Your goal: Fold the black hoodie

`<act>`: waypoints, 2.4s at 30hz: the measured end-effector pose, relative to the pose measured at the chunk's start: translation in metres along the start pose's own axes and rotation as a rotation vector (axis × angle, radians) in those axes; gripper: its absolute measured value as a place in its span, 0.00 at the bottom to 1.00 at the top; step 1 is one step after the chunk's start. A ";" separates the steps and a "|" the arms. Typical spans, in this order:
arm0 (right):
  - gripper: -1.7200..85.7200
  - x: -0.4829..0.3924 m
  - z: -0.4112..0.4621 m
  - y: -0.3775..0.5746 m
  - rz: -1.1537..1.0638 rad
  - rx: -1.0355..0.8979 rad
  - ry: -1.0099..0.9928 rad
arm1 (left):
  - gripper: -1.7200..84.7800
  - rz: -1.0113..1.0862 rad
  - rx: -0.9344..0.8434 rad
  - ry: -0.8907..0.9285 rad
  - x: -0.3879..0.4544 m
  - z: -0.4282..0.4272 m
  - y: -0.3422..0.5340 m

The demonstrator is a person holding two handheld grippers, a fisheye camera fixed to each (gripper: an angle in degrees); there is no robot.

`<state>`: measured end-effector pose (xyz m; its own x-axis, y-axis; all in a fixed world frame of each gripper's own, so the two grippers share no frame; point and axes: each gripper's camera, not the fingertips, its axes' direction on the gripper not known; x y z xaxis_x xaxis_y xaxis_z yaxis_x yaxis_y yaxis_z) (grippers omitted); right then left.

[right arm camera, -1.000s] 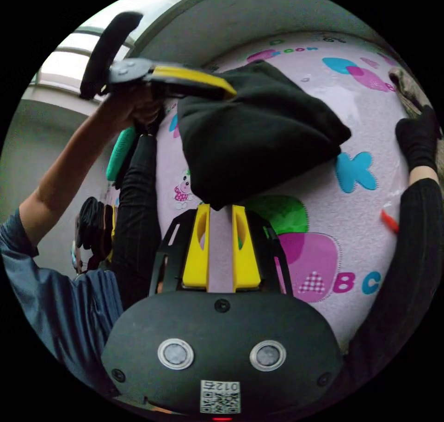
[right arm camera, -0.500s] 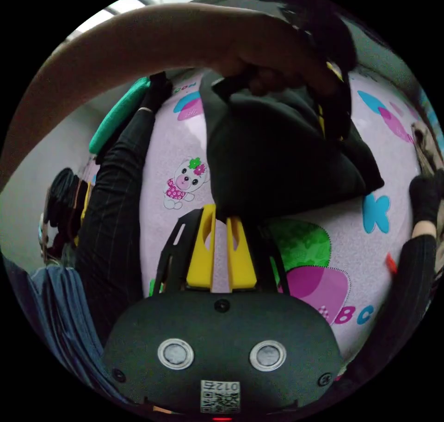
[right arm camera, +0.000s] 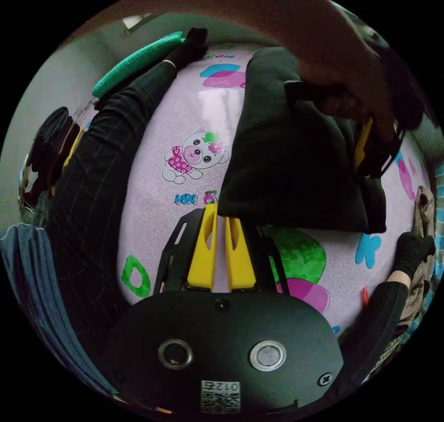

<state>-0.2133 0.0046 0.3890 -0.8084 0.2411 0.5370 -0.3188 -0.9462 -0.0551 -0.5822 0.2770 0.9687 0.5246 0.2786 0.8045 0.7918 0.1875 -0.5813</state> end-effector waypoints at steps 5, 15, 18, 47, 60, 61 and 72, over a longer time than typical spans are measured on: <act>0.06 0.052 -0.056 0.019 0.176 0.039 -0.060 | 0.02 -0.054 0.172 -0.027 -0.015 -0.053 0.057; 0.14 0.230 -0.104 -0.009 0.594 0.057 -0.127 | 0.02 -0.213 0.240 -0.103 -0.058 -0.064 0.183; 0.14 0.252 -0.090 -0.029 0.643 0.004 -0.136 | 0.02 -0.247 0.256 -0.094 -0.084 -0.070 0.196; 0.10 0.298 -0.065 -0.224 0.183 -0.407 -0.119 | 0.02 -0.416 0.088 0.138 -0.178 -0.035 0.354; 0.11 0.248 -0.140 -0.224 0.330 -0.134 0.005 | 0.02 -0.588 0.394 0.147 -0.183 -0.089 0.449; 0.11 0.244 -0.147 -0.221 0.374 -0.093 -0.020 | 0.02 -0.573 0.397 0.144 -0.185 -0.091 0.443; 0.08 0.227 -0.115 -0.244 0.461 -0.240 0.009 | 0.02 -0.451 0.093 0.008 -0.204 -0.018 0.338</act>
<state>-0.3755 0.3154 0.4270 -0.8953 -0.1862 0.4046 -0.0327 -0.8786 -0.4765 -0.4160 0.2667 0.6108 0.1362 0.1428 0.9803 0.9102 0.3726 -0.1807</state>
